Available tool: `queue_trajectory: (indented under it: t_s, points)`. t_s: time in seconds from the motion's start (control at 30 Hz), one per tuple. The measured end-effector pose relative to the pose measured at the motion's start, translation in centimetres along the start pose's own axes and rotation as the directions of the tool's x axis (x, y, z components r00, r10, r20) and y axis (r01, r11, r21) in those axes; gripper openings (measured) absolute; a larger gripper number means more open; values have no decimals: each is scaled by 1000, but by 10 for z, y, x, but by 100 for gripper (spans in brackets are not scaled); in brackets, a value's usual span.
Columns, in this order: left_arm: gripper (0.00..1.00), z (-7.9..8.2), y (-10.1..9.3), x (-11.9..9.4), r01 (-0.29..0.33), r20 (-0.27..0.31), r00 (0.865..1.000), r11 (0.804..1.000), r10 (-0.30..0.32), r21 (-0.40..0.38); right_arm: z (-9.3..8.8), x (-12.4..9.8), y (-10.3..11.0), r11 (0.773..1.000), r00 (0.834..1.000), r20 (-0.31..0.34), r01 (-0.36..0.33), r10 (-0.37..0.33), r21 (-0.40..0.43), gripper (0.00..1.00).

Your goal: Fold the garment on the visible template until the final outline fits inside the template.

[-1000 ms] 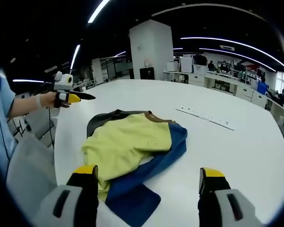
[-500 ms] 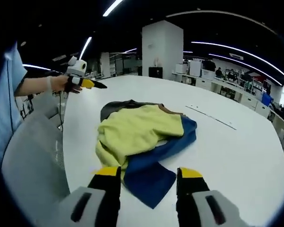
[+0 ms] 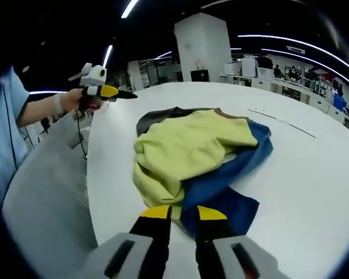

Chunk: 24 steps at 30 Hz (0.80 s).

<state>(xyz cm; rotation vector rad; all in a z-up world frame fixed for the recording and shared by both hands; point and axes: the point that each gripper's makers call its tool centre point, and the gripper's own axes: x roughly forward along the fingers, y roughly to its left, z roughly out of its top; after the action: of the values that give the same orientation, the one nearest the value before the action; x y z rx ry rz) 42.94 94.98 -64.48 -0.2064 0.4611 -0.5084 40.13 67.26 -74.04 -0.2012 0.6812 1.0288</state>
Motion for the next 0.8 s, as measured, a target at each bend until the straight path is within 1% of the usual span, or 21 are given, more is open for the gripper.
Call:
queue_trajectory:
  t_s: [0.07,0.1,0.13,0.17,0.2,0.27,0.4,0.47,0.5,0.57,0.63,0.67,0.7,0.77,0.8]
  points:
    - [85,-2,0,-2,-4,2,1000,1000,4,-4,-2,2,-1,1000,1000,-5,6,-5,7,7]
    - [85,-3,0,-3,-6,3,1000,1000,6,-8,-4,2,-3,1000,1000,-12,13,-13,6,1]
    - [85,-3,1,-3,-7,5,1000,1000,7,-11,-5,2,-4,1000,1000,-16,16,-16,7,0]
    - [85,-5,1,-4,-8,4,1000,1000,8,-15,-5,2,-4,1000,1000,-15,16,-16,11,0]
    - [85,-6,2,-5,-10,4,1000,1000,10,-18,-3,-1,-6,998,1000,-4,22,-22,52,0]
    - [84,-8,2,-7,-11,6,1000,1000,11,-24,0,-5,-7,998,1000,10,17,-18,57,0]
    - [84,-9,1,-10,-12,12,1000,999,12,-30,16,-22,-16,996,998,49,36,-40,84,0]
    - [84,-9,1,-10,-13,12,1000,999,13,-30,29,-33,-25,992,994,92,54,-65,118,0]
    - [84,-8,1,-11,-13,13,1000,999,14,-30,40,-40,-30,987,990,121,55,-74,153,0]
    - [83,-7,0,-11,-12,18,1000,999,13,-33,55,-52,-41,982,983,157,71,-99,177,0]
    - [83,-6,0,-10,-9,20,1000,999,10,-36,66,-60,-51,978,976,182,81,-117,193,0]
    - [83,-6,-1,-10,-8,22,1000,999,8,-36,72,-65,-56,975,975,186,83,-122,205,0]
    - [83,-5,-1,-9,-6,24,1000,999,7,-38,73,-67,-61,973,974,185,88,-128,213,0]
    - [83,-4,-2,-8,-2,28,1000,999,3,-40,73,-69,-77,966,972,167,122,-163,228,0]
    - [82,-4,-3,-7,0,28,1000,999,1,-41,70,-70,-87,959,971,151,144,-184,243,0]
